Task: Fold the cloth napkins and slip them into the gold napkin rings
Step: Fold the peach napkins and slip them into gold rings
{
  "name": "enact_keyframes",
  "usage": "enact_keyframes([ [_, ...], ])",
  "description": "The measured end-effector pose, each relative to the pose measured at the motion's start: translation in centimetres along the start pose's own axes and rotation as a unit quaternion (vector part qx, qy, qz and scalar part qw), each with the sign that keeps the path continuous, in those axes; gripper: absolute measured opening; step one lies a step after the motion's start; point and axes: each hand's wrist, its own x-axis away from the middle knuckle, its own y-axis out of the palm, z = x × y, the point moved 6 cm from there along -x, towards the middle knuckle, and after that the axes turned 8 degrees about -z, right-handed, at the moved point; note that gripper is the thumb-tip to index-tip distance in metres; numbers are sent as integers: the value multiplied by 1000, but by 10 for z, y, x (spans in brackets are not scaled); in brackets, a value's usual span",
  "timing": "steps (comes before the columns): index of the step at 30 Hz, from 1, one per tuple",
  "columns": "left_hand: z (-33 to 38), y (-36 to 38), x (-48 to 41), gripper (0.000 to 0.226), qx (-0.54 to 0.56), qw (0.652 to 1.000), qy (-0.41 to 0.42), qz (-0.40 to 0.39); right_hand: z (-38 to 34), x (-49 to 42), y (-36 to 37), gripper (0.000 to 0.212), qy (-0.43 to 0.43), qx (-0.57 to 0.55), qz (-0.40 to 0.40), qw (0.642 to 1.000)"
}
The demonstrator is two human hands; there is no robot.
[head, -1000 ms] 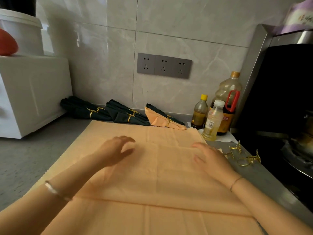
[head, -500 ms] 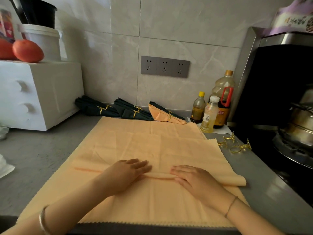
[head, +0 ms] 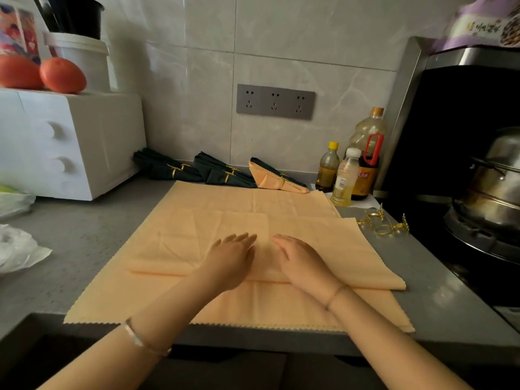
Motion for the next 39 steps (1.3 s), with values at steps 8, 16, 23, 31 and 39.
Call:
enact_keyframes([
  [8, -6, 30, -10, 54, -21, 999, -27, -41, 6, -19, 46, 49, 102, 79, -70, 989],
  [16, -46, 23, -12, 65, -31, 996, -67, -46, 65, 4, 26, 58, 172, 109, -73, 976],
  [23, -89, 12, -12, 75, -47, 989, -133, -41, 128, 36, -5, 61, 206, 112, -43, 971],
  [31, -120, 3, -6, 69, -38, 981, -187, -23, 154, 51, -16, 60, 238, 132, -49, 961],
  [39, -123, 6, -6, 69, -32, 976, -213, -19, 133, 4, -19, 62, 179, 69, -95, 977],
])
